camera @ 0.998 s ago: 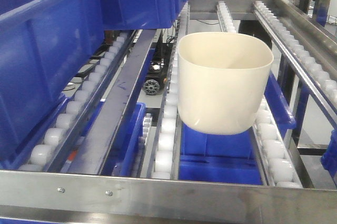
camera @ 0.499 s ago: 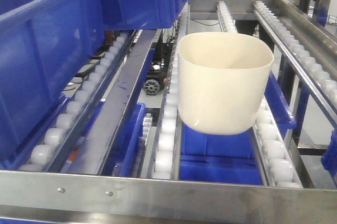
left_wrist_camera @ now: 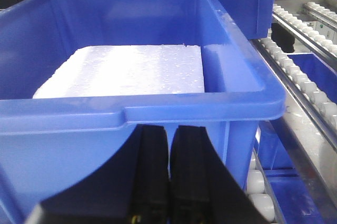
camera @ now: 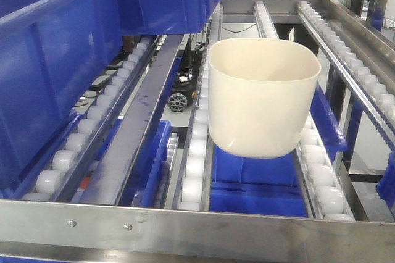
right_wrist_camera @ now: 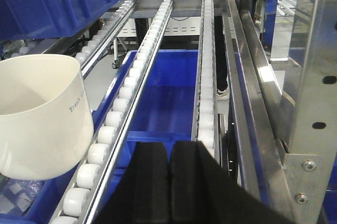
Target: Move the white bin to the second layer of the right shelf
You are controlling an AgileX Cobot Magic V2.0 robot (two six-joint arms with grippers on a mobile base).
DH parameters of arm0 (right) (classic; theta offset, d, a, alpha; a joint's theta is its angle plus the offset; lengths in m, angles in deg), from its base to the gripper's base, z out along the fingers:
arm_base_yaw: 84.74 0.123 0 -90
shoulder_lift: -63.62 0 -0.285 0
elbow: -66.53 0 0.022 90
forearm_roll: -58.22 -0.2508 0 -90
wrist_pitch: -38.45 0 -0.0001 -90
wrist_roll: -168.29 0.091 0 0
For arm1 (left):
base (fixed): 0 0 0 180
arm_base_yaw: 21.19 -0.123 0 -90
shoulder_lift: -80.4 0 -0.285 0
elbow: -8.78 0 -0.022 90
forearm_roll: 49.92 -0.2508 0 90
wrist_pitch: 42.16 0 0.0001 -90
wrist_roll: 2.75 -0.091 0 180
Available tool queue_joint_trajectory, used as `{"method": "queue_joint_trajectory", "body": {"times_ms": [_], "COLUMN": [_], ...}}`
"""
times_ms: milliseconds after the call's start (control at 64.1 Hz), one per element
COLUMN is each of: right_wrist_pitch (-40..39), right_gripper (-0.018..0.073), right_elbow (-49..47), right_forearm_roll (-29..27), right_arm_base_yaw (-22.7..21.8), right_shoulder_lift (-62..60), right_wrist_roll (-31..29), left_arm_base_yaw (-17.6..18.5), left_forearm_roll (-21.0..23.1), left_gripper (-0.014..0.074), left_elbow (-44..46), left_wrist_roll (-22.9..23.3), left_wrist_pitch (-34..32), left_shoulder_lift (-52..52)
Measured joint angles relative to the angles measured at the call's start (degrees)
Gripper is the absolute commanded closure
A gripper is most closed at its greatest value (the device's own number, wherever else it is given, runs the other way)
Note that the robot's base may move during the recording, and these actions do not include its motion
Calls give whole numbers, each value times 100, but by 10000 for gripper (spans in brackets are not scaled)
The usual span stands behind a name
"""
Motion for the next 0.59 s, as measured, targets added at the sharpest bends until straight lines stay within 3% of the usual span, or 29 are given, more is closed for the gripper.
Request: {"method": "queue_joint_trajectory", "body": {"times_ms": [592], "right_wrist_pitch": [0], "right_gripper": [507], "right_elbow": [0], "right_forearm_roll": [5], "right_arm_base_yaw": [0], "right_shoulder_lift": [0], "right_wrist_roll": [0], "left_arm_base_yaw": [0], "left_forearm_roll": [0], "left_gripper": [512], "left_elbow": [0], "left_wrist_roll": [0], "left_wrist_pitch": [0], "left_shoulder_lift": [0]}}
